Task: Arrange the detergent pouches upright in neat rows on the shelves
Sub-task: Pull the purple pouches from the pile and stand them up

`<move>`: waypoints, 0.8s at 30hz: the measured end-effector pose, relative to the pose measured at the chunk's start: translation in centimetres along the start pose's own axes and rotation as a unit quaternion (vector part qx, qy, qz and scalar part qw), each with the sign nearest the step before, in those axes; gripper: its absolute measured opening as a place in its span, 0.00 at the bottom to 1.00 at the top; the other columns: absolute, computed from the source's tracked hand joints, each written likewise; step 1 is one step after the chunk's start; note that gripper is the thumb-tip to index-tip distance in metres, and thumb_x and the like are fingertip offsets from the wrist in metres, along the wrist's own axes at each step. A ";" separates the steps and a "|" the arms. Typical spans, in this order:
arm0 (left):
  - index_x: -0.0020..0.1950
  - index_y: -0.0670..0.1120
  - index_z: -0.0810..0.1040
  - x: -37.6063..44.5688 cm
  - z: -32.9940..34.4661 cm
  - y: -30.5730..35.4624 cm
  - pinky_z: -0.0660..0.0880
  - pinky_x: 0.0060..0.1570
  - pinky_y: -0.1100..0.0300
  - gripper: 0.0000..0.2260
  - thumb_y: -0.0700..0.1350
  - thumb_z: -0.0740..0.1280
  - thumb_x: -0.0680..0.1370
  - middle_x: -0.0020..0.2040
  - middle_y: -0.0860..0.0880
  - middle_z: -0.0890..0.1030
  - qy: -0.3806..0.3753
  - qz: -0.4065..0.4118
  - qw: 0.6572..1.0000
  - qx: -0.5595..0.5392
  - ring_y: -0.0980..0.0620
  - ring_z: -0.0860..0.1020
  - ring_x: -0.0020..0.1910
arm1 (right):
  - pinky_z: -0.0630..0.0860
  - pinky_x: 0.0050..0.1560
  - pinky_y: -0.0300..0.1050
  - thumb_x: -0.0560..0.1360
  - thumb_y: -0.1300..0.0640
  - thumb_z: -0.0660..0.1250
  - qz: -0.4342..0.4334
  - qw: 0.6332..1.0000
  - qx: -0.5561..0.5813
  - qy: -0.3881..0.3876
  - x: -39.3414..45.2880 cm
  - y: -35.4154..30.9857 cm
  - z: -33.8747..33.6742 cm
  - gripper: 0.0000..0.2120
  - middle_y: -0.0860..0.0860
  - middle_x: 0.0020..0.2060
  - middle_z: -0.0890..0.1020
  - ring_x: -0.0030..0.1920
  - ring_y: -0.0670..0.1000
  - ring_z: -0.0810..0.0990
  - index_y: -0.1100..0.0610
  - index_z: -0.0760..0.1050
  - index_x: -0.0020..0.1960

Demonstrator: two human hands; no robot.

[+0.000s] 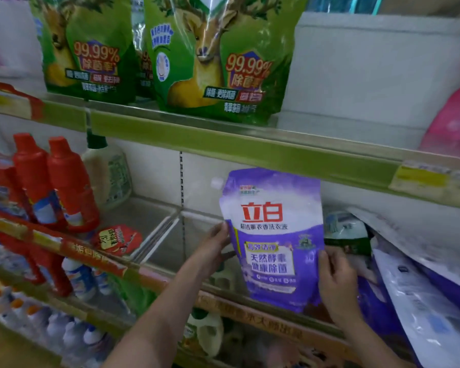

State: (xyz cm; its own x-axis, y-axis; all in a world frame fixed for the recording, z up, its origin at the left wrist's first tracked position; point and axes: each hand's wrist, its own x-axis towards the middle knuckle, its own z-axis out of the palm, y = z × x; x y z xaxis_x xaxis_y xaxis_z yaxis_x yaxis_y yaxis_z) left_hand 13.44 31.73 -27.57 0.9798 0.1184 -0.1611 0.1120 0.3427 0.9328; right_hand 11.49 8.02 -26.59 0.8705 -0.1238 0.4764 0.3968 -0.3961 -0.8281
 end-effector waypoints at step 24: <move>0.27 0.46 0.69 4.1 -9.9 9.8 0.62 0.29 0.62 0.19 0.30 0.59 0.75 0.22 0.53 0.71 0.210 0.205 0.936 0.192 0.56 0.67 0.27 | 0.75 0.44 0.52 0.76 0.57 0.61 0.169 0.983 0.028 -0.069 6.9 -5.3 13.2 0.14 0.57 0.36 0.79 0.38 0.57 0.77 0.54 0.72 0.32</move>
State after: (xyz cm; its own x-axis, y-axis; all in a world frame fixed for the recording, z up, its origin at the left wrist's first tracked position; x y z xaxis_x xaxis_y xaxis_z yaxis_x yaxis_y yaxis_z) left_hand 16.96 44.78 -22.28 0.8105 0.5511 0.1985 -0.1292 -0.1624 0.9782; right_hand 19.24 21.29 -22.79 0.9850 -0.1136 0.1299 0.0902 -0.3030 -0.9487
